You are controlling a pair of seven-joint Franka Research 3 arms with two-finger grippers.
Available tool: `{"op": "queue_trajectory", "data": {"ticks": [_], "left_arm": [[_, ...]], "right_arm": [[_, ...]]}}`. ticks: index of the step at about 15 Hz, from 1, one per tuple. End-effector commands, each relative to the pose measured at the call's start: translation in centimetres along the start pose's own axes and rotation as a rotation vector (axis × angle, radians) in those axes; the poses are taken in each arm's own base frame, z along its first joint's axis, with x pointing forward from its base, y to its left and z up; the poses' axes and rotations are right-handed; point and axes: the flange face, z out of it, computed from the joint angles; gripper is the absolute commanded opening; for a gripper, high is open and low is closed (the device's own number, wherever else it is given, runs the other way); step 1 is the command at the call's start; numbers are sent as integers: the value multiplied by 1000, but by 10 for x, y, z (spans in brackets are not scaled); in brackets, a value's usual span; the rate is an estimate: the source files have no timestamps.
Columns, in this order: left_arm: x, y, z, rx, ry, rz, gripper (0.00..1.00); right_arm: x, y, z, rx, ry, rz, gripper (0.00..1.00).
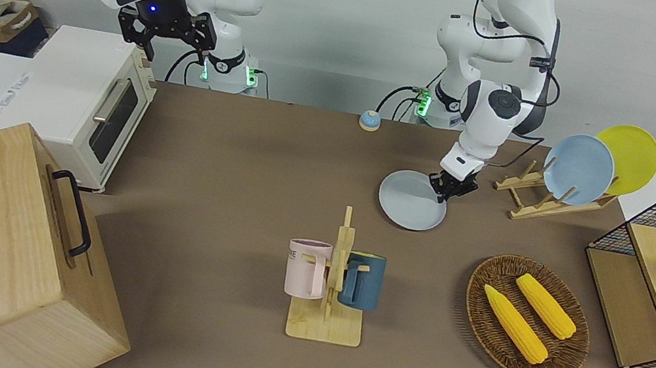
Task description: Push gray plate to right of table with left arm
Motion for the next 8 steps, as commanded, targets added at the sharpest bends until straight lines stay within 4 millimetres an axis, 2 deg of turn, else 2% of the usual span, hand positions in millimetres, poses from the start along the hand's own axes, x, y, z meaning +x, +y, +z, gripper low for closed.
{"op": "queue_trajectory", "data": {"ticks": [1,5,8], "left_arm": [[-6,0,12,6,-24,5,0],[-7,7,18,7,-35,-13,0],[-9,38,21,5,-37,-38,0]], "right_arm": [[-3,1,-4,4,-4,13,983],[-3,1,-4,4,-4,15,983],[-3,1,-4,4,-4,13,983]]}}
